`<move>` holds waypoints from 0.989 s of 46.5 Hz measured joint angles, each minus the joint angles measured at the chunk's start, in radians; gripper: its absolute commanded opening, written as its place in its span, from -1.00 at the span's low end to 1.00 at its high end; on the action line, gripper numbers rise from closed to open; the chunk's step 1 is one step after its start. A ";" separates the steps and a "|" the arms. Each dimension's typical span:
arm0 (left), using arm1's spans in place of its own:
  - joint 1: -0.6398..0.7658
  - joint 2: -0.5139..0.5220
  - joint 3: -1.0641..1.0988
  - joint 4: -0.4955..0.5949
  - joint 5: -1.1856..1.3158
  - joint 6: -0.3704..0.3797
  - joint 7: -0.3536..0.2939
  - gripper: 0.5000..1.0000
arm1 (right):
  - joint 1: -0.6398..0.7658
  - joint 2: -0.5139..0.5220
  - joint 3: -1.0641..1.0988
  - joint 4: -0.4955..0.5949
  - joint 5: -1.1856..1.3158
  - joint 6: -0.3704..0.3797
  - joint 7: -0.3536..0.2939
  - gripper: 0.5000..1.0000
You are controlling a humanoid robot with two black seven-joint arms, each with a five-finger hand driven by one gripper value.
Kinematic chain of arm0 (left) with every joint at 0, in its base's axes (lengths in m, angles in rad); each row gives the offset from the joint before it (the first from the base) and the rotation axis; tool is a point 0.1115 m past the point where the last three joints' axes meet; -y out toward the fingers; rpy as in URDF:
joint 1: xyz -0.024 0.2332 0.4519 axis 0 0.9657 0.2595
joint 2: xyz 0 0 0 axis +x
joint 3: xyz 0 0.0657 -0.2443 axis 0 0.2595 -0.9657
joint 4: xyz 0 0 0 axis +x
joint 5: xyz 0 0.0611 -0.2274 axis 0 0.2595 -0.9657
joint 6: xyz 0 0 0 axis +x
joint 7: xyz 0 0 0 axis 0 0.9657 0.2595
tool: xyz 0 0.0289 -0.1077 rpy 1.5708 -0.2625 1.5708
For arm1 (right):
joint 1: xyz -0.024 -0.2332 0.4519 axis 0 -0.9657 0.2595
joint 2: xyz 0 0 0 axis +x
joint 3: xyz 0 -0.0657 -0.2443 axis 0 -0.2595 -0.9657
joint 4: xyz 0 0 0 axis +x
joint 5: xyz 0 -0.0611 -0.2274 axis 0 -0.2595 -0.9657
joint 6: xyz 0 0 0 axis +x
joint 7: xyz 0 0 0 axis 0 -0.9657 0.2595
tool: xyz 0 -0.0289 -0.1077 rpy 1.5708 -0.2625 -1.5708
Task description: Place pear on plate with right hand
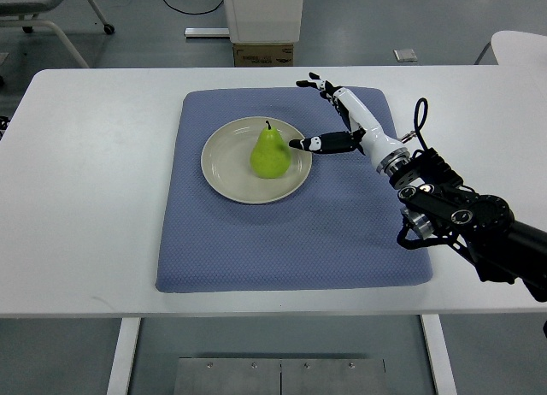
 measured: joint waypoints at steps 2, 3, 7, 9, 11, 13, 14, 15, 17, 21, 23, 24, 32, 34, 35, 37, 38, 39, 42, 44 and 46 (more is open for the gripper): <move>0.000 0.000 0.000 0.000 0.000 0.000 0.000 1.00 | -0.011 -0.014 0.017 0.000 0.007 0.009 0.000 0.99; 0.000 0.000 0.000 0.000 0.000 0.000 0.000 1.00 | -0.018 -0.023 0.031 0.000 0.011 0.017 0.000 0.99; 0.000 0.000 0.000 0.000 0.000 0.000 0.000 1.00 | -0.044 -0.049 0.088 0.000 0.029 0.044 -0.009 0.99; 0.000 0.000 0.000 0.000 0.000 0.000 0.000 1.00 | -0.059 -0.060 0.120 0.000 0.040 0.057 -0.021 0.99; 0.000 0.000 0.001 0.000 0.000 0.000 0.000 1.00 | -0.075 -0.067 0.153 0.000 0.049 0.069 -0.034 0.99; 0.000 0.000 0.001 0.000 0.000 0.000 0.000 1.00 | -0.089 -0.073 0.182 0.000 0.054 0.078 -0.042 0.99; 0.000 0.000 0.000 0.000 0.000 0.000 0.000 1.00 | -0.099 -0.076 0.202 0.000 0.055 0.084 -0.048 0.99; 0.000 0.000 0.000 0.000 0.000 0.000 0.000 1.00 | -0.107 -0.077 0.220 0.000 0.055 0.088 -0.053 0.99; 0.000 0.000 0.000 0.000 0.000 0.000 0.000 1.00 | -0.122 -0.081 0.258 0.000 0.056 0.096 -0.066 0.99; 0.000 0.000 0.000 0.000 0.000 0.000 0.000 1.00 | -0.153 -0.082 0.342 0.000 0.057 0.116 -0.099 0.99; 0.000 0.000 0.000 0.000 0.000 0.000 0.000 1.00 | -0.166 -0.082 0.386 0.000 0.057 0.126 -0.127 1.00; 0.000 0.000 0.000 0.000 0.000 0.000 0.000 1.00 | -0.175 -0.082 0.418 0.001 0.057 0.137 -0.149 1.00; 0.000 0.000 0.000 0.000 0.000 0.000 0.000 1.00 | -0.221 -0.076 0.608 0.028 0.057 0.223 -0.283 1.00; 0.000 0.000 0.000 0.000 0.000 0.000 0.000 1.00 | -0.227 -0.076 0.634 0.039 0.057 0.233 -0.291 1.00; 0.000 0.000 0.000 0.000 0.000 0.000 0.000 1.00 | -0.229 -0.076 0.646 0.047 0.057 0.235 -0.293 1.00; 0.000 0.000 0.000 0.000 0.000 0.000 0.000 1.00 | -0.231 -0.076 0.669 0.056 0.057 0.236 -0.294 1.00; 0.000 0.000 0.000 0.000 0.000 0.000 0.000 1.00 | -0.233 -0.076 0.681 0.058 0.057 0.236 -0.294 1.00; 0.000 0.000 0.000 0.000 0.000 0.000 0.000 1.00 | -0.239 -0.076 0.698 0.059 0.057 0.236 -0.295 1.00; 0.000 0.000 0.000 0.000 0.000 0.000 0.000 1.00 | -0.254 -0.074 0.734 0.059 0.057 0.235 -0.295 1.00; 0.000 0.000 0.000 0.000 0.000 0.000 0.000 1.00 | -0.260 -0.072 0.752 0.059 0.057 0.235 -0.295 1.00; 0.000 0.000 0.000 0.000 0.000 0.000 0.000 1.00 | -0.261 -0.070 0.758 0.059 0.057 0.235 -0.294 1.00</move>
